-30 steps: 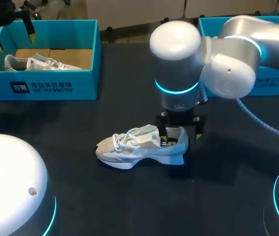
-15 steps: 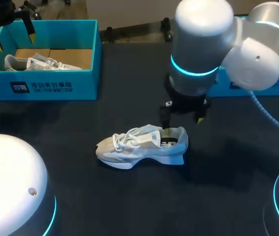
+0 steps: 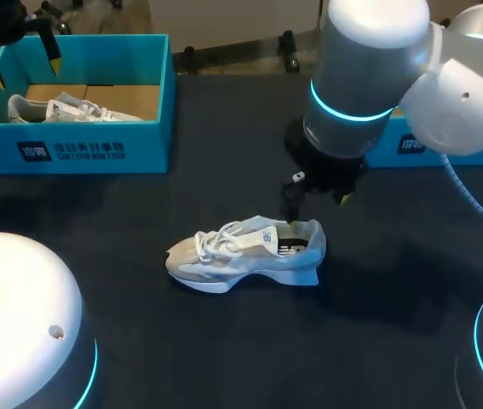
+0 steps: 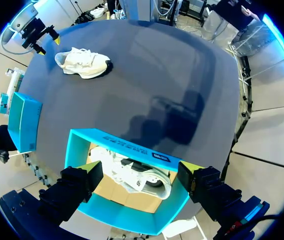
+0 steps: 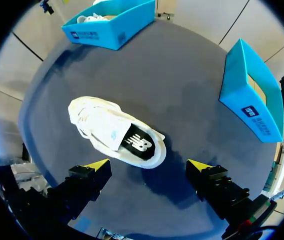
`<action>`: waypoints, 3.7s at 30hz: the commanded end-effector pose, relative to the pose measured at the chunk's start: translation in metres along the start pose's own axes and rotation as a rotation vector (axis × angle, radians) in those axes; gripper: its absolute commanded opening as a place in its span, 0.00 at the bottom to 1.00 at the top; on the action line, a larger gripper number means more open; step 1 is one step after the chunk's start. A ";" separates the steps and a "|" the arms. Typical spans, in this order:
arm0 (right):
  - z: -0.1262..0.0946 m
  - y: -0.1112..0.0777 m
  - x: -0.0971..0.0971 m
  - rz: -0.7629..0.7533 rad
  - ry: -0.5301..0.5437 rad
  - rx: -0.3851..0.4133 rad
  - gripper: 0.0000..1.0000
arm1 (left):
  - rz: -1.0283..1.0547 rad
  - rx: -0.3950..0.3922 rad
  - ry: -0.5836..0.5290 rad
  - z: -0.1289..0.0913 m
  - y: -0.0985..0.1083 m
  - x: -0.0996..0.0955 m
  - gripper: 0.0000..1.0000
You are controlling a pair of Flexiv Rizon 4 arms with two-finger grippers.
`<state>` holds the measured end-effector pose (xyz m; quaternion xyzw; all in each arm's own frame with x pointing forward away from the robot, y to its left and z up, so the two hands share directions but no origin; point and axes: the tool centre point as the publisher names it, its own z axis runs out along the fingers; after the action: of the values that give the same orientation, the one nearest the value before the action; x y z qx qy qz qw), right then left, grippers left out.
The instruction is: Take the shoe out of the shoebox, open the shoe tongue, remove and reinsert the insole, then place the shoe into the shoebox
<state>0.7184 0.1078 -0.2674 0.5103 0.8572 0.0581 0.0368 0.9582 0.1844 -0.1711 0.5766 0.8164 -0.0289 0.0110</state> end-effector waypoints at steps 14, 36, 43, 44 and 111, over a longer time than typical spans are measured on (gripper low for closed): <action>0.001 -0.001 0.000 0.000 0.003 -0.002 1.00 | 0.000 -0.004 0.001 0.000 -0.001 0.001 1.00; -0.015 -0.010 -0.008 -0.648 0.136 -0.372 1.00 | 0.000 -0.004 0.001 0.000 -0.001 0.001 1.00; -0.015 -0.010 -0.008 -0.648 0.136 -0.372 1.00 | 0.000 -0.004 0.001 0.000 -0.001 0.001 1.00; -0.015 -0.010 -0.008 -0.648 0.136 -0.372 1.00 | 0.000 -0.004 0.001 0.000 -0.001 0.001 1.00; 0.092 -0.019 -0.059 -0.943 0.475 -0.809 1.00 | 0.000 -0.004 0.001 0.000 -0.001 0.001 1.00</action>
<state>0.7353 0.0451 -0.3520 -0.0008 0.8849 0.4623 0.0563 0.9582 0.1845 -0.1711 0.5766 0.8165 -0.0289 0.0111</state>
